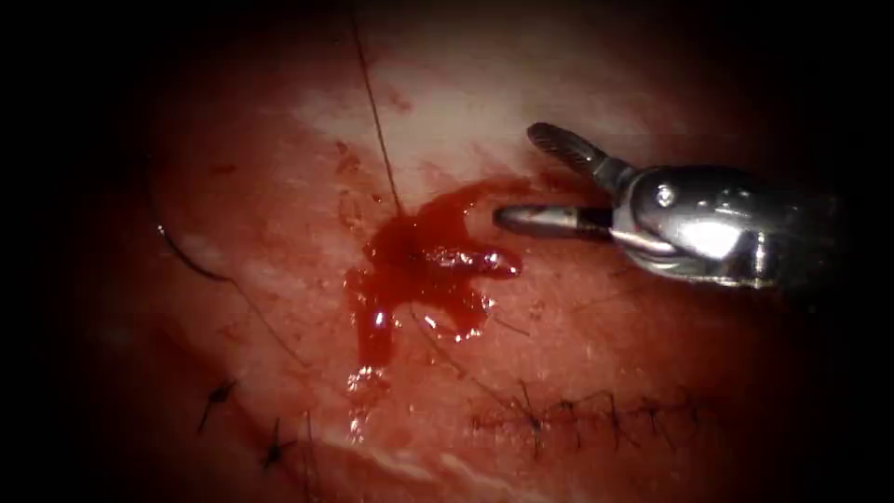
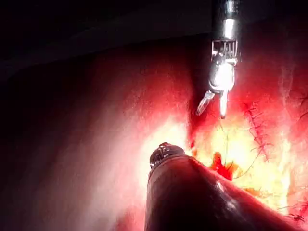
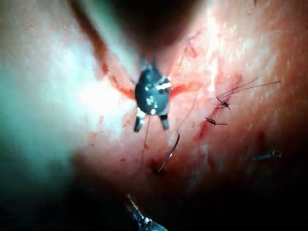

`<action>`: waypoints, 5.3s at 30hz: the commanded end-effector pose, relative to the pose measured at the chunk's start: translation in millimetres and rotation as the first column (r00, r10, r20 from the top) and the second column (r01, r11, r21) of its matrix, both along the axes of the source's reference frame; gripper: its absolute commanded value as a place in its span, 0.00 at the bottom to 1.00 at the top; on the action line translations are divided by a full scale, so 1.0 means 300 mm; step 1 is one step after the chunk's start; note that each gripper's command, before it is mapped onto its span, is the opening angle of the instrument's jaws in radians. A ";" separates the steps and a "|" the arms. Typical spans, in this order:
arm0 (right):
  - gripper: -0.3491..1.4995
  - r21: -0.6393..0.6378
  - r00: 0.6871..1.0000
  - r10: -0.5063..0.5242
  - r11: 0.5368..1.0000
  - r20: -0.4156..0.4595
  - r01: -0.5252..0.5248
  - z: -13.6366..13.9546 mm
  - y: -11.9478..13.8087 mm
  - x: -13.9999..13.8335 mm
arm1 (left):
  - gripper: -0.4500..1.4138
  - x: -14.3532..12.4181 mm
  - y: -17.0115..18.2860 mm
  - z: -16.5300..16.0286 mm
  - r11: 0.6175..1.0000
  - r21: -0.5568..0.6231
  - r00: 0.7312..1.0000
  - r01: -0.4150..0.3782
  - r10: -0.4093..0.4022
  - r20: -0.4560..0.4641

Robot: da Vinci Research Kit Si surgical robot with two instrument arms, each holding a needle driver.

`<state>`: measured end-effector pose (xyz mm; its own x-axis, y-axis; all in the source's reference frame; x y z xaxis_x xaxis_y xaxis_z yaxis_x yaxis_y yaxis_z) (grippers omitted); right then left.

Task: Wound Closure

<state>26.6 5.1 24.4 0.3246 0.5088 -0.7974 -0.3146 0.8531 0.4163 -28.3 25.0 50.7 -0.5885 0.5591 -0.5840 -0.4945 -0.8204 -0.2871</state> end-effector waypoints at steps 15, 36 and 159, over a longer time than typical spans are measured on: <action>0.88 -0.061 0.999 0.036 0.998 0.019 -0.035 0.0150 0.0019 0.0057 | 0.00 -0.0064 -0.002 0.003 1.000 -0.011 1.000 -0.008 0.007 -0.015; 0.89 -0.016 0.995 -0.080 0.997 0.065 0.081 0.0564 -0.0209 0.0441 | 0.00 -0.0072 -0.003 -0.001 1.000 -0.010 1.000 -0.015 0.015 -0.014; 0.91 0.068 0.983 0.069 0.994 0.170 -0.082 0.0218 -0.0037 -0.0308 | 0.79 -0.0477 -0.048 0.051 0.976 0.206 0.933 -0.070 -0.008 0.359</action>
